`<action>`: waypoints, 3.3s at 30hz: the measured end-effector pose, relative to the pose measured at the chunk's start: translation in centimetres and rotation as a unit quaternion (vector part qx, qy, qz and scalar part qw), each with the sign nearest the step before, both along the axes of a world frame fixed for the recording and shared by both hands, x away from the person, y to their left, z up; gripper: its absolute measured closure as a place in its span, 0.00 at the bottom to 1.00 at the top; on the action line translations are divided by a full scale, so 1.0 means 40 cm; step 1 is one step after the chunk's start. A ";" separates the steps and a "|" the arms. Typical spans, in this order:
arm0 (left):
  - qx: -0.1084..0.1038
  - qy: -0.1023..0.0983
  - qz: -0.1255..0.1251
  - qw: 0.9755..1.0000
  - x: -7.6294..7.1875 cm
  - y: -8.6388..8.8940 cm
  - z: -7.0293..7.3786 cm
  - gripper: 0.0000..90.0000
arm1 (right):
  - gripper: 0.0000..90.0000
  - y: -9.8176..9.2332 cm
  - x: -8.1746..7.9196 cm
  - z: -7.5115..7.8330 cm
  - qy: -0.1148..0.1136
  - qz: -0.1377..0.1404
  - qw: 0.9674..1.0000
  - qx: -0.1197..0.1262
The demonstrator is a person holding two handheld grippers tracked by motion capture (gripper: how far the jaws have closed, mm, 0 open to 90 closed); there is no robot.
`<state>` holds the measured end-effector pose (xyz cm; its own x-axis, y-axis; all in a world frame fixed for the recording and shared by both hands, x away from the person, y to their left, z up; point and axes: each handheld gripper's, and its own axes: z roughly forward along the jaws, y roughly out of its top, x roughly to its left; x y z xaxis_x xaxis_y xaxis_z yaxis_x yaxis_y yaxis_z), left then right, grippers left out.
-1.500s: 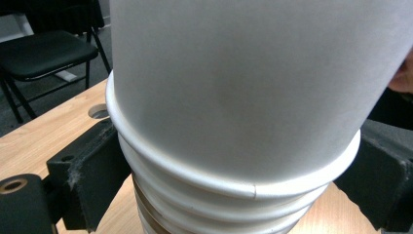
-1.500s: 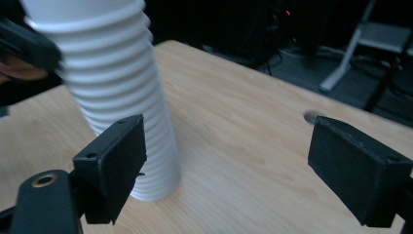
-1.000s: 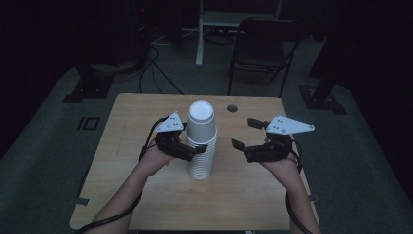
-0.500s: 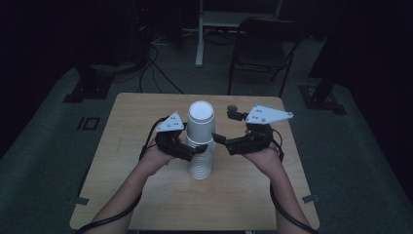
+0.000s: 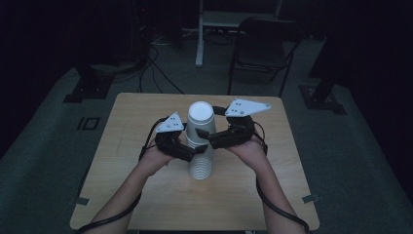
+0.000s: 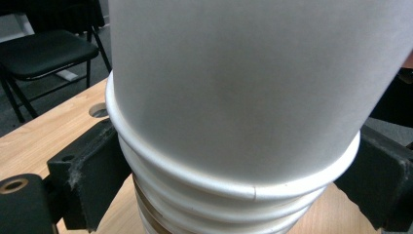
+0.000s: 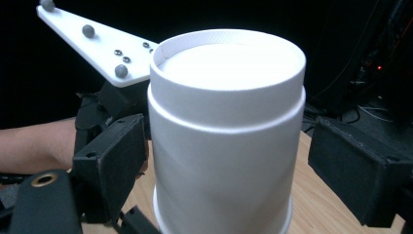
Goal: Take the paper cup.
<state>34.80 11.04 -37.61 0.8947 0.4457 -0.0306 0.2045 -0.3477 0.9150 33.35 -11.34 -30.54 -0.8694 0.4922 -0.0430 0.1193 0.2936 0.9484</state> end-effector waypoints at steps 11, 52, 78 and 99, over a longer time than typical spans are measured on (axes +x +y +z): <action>-0.003 -0.002 0.002 1.000 -0.001 -0.001 -0.002 0.08 | 0.15 0.037 0.021 -0.001 0.001 -0.001 1.000 -0.001; 0.003 0.000 -0.001 1.000 0.001 0.000 0.001 0.07 | 0.23 0.009 -0.021 0.154 -0.045 -0.008 0.997 0.057; 0.002 0.000 -0.001 1.000 -0.001 0.000 0.000 0.07 | 0.23 -0.126 -0.071 0.155 -0.061 -0.048 0.995 0.063; 0.005 0.007 0.005 1.000 -0.007 0.010 0.007 0.06 | 0.23 -0.214 -0.083 0.041 -0.032 -0.075 0.995 0.064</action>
<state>34.51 11.43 -37.32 0.8894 0.4555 -0.0378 0.2205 -0.3553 0.9084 30.02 -19.91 -28.89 -0.7831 0.6214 -0.0236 0.0913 0.1525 0.9841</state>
